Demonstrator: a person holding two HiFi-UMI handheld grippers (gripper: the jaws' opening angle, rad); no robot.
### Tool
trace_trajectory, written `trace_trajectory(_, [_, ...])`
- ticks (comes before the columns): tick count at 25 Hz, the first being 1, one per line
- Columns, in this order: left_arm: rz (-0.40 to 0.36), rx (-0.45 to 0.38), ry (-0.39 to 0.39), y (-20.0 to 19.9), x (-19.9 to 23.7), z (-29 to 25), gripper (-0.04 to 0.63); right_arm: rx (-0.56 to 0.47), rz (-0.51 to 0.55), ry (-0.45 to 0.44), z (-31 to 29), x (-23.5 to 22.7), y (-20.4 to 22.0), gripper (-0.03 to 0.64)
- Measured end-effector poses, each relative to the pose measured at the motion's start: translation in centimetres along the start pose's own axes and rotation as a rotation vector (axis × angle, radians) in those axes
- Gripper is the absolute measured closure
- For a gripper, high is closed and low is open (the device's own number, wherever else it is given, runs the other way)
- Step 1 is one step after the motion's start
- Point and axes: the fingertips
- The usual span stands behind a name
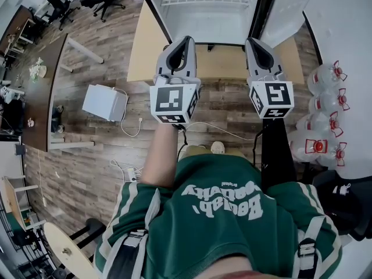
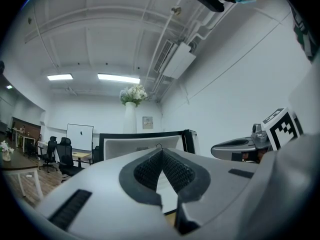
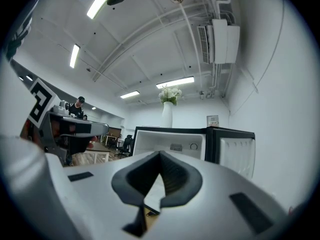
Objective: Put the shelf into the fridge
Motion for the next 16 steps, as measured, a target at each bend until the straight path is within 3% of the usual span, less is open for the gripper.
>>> trace_trajectory(16, [-0.019,-0.005,-0.03,-0.08,0.98,0.62,0.595,0.009,0.013,-0.012,0.02,0.67,0.18,0.614])
Point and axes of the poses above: the fingertips, and each gripper's own axes: z backward along the fingers, x to its left, y out of its underside, and after that the axes turned 1 degree about y, right-handed
